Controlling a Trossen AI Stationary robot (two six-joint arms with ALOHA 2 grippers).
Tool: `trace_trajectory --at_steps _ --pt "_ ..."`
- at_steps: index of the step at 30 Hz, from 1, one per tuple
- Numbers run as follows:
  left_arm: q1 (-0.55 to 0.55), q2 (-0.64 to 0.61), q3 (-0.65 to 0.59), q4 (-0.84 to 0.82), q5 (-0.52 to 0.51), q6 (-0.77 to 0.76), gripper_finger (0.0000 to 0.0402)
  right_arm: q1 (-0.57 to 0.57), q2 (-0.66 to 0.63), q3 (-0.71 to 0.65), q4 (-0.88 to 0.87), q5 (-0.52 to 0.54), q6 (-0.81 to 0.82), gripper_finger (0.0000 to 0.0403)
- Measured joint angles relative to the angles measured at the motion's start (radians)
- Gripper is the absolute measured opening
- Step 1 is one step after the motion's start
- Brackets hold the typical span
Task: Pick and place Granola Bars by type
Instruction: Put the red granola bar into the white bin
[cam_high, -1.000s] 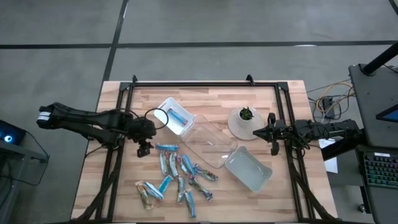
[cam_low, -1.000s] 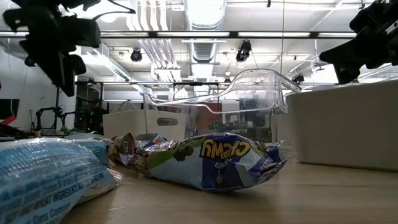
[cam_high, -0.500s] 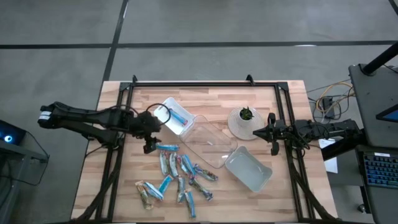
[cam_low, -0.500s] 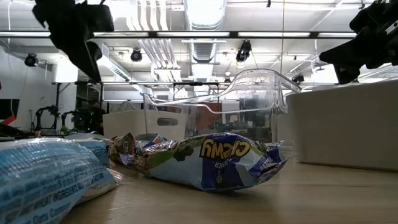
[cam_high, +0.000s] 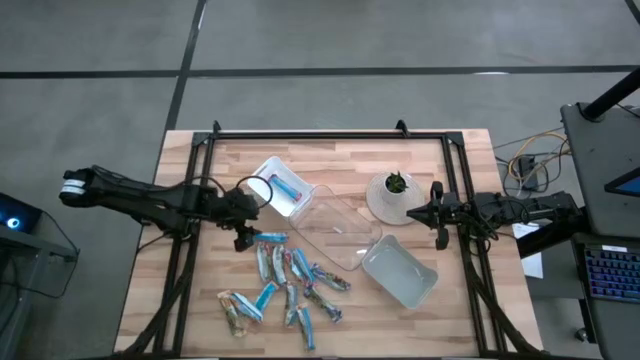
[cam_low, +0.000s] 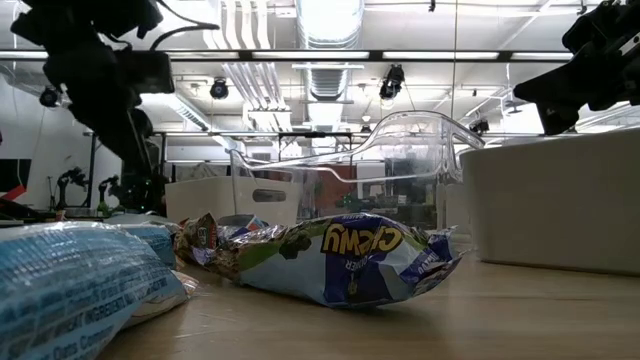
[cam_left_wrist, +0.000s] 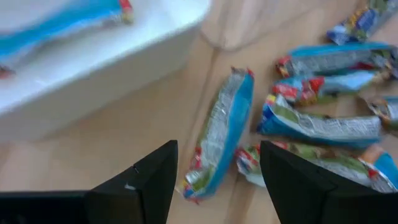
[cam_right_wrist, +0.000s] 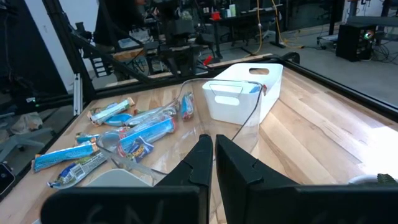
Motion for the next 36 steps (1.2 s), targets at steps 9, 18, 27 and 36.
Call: trace_trajectory --at_steps 9,18,27,36 --pt "-0.001 0.043 -0.022 0.02 0.01 0.102 0.0209 0.0 0.0 0.0 0.0 0.0 0.0 0.0013" --pt "0.0 0.063 -0.07 0.051 0.044 0.111 0.0209 0.0 0.0 0.0 0.0 0.0 0.0 0.0013" --pt "0.0 0.102 -0.093 0.084 0.056 0.192 0.0209 0.0 0.0 0.0 0.0 0.0 0.0 0.0013" --pt "0.0 0.164 -0.093 0.089 0.056 0.241 0.0209 0.0 0.0 0.0 0.0 0.0 0.0 0.0013"
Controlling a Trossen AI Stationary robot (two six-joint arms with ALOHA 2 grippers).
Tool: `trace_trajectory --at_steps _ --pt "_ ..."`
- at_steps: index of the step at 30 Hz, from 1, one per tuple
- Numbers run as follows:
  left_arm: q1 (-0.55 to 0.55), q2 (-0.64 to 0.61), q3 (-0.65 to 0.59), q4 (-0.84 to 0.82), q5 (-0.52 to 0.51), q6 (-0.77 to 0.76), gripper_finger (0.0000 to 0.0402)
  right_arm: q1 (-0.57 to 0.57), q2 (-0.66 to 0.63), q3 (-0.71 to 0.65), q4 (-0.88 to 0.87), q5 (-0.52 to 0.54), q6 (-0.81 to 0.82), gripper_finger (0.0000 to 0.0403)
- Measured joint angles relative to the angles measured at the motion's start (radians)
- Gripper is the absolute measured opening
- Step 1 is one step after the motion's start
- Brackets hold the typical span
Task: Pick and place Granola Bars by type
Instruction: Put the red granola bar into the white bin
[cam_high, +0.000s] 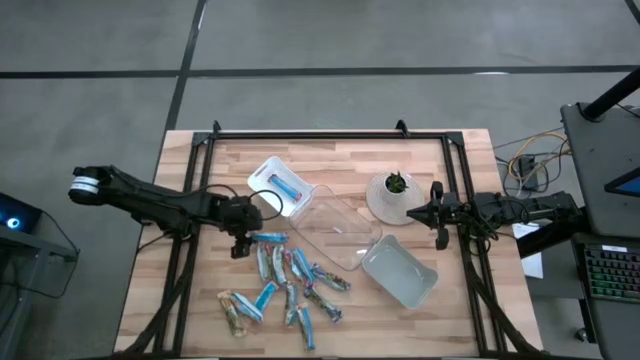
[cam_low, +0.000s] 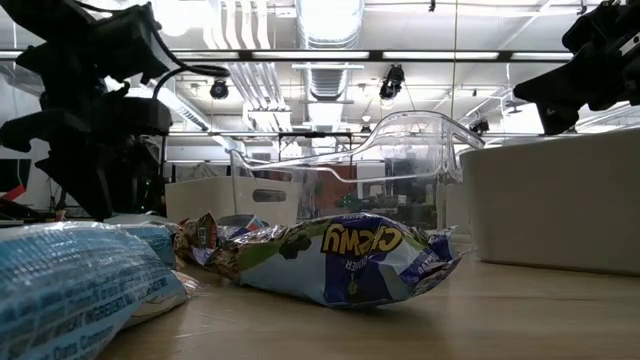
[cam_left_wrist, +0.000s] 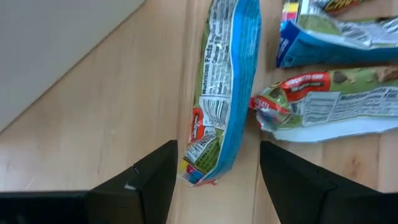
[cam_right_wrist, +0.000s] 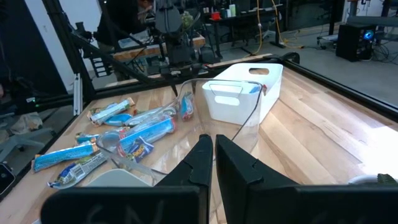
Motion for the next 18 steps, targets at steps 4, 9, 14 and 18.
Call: trace_trajectory --at_steps 4,9,14,18 --pt "0.001 0.037 0.0 0.007 -0.002 0.02 0.0209 0.0 0.0 0.0 0.0 0.0 0.0 0.0013" --pt "0.002 0.079 0.0 0.022 -0.003 0.021 0.0208 0.0 0.0 0.0 0.0 0.0 0.0 0.0013" --pt "0.002 0.109 0.0 0.038 -0.004 0.019 0.0208 0.0 0.0 0.0 0.0 0.0 0.0 0.0013" --pt "0.002 0.123 0.0 0.04 -0.003 0.019 0.0195 0.0 0.0 0.0 0.0 0.0 0.0 0.0013"
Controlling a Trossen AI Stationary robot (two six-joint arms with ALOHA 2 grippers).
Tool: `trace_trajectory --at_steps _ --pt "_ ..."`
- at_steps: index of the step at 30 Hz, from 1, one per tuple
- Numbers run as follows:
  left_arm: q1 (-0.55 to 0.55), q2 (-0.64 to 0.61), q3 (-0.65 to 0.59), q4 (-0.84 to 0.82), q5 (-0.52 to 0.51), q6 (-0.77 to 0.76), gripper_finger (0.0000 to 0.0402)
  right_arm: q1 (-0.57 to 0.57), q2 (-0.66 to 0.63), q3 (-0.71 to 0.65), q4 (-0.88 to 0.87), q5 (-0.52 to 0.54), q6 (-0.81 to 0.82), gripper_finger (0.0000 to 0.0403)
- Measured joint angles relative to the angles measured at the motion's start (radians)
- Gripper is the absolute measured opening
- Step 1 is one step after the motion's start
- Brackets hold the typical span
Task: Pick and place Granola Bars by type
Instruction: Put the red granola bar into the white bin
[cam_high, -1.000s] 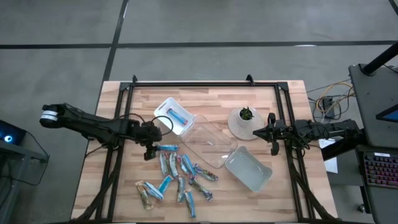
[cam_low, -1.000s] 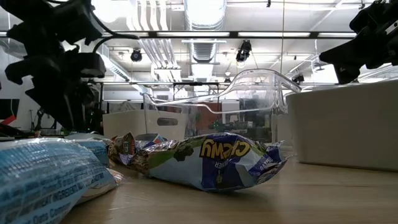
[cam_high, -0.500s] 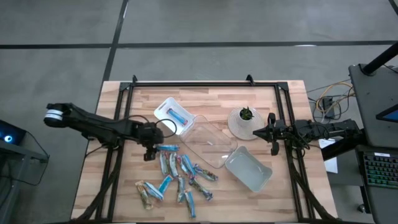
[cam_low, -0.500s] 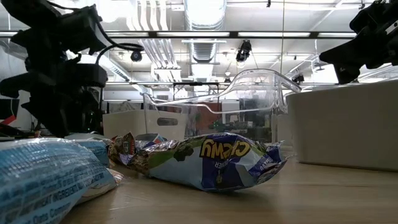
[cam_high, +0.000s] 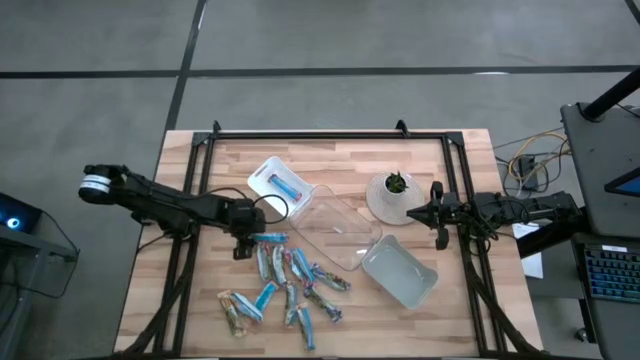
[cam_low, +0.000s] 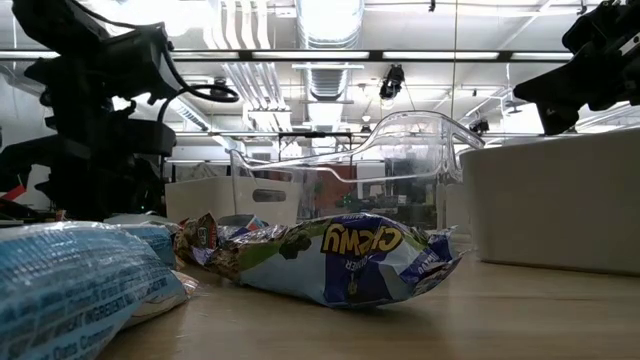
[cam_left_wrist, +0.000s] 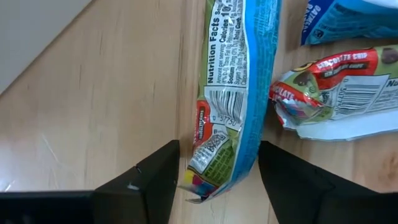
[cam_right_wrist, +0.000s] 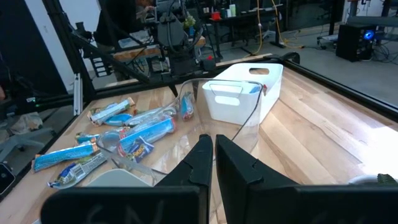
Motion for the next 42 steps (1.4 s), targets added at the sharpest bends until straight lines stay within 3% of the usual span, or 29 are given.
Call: trace_trajectory --at_steps 16,25,42 --pt "0.0 0.001 0.003 0.0 0.048 -0.035 0.0069 0.0 0.0 0.0 0.0 0.0 0.0 0.0013" --pt "0.001 -0.007 0.028 -0.031 0.047 -0.075 0.0062 0.0 0.0 0.0 0.0 0.0 0.0 0.0013" --pt "0.005 -0.073 0.166 -0.243 0.07 -0.205 0.0061 0.0 0.0 0.0 0.0 0.0 0.0 0.0013"
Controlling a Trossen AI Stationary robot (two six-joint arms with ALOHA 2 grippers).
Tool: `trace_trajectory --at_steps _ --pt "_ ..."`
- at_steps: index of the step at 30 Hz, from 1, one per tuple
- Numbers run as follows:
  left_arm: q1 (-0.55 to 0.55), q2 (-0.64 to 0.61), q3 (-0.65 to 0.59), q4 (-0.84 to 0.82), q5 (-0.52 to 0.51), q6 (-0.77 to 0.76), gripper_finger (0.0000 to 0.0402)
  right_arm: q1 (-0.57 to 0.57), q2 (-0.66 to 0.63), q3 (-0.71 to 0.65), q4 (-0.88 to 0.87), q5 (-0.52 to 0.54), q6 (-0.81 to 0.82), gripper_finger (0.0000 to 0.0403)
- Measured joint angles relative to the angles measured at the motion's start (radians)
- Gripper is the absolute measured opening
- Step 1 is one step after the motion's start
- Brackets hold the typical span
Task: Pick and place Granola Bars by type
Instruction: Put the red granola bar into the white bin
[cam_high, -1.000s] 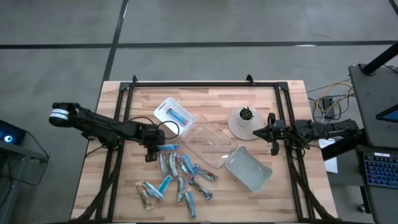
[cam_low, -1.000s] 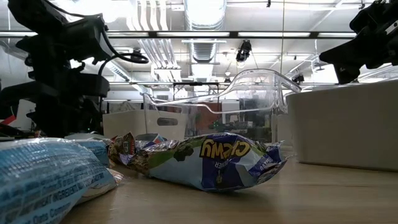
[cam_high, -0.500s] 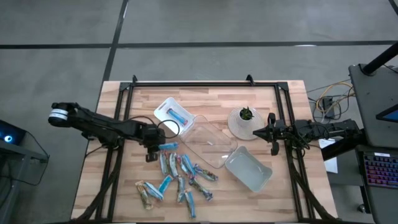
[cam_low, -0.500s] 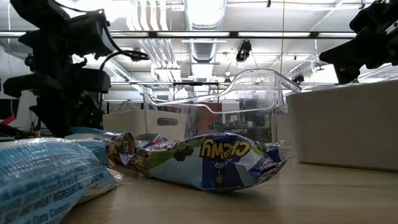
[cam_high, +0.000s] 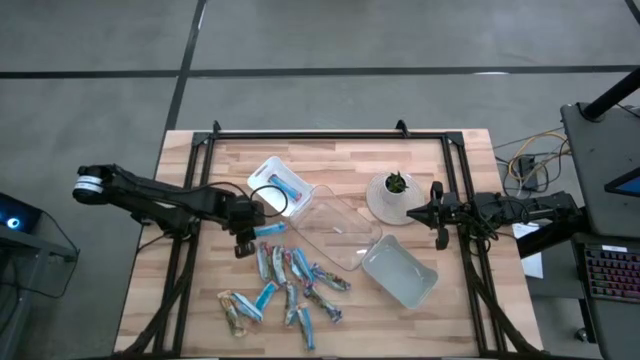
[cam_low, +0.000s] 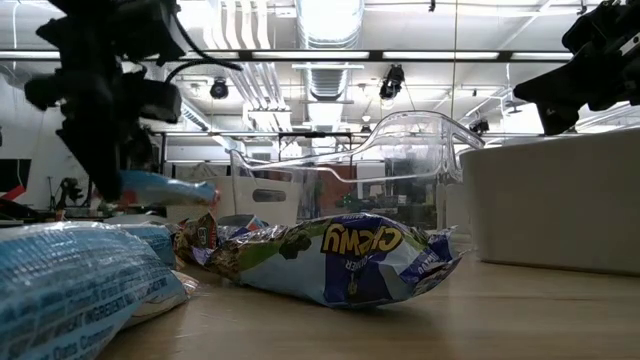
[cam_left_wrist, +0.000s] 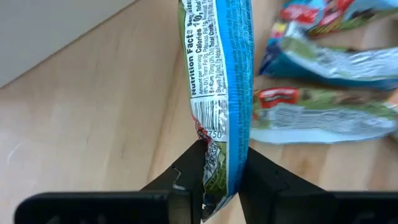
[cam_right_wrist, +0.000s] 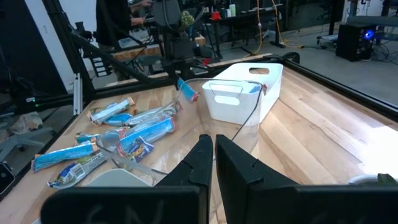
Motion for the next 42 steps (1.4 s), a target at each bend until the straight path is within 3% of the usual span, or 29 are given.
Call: trace_trajectory --at_steps 10,17,26,42 --pt "-0.001 -0.024 0.136 -0.167 0.101 -0.056 0.0061 0.0 0.0 0.0 0.0 0.0 0.0 0.0013" --pt "0.03 -0.038 0.288 -0.294 0.041 0.02 0.0061 0.0 0.0 0.0 0.0 0.0 0.0 0.0013" --pt "0.18 -0.018 0.396 -0.311 -0.077 0.332 0.0061 0.0 0.0 0.0 0.0 0.0 0.0 0.0013" --pt "0.38 0.111 0.411 -0.275 -0.097 0.815 0.006 0.0 0.0 0.0 0.0 0.0 0.0 0.0013"
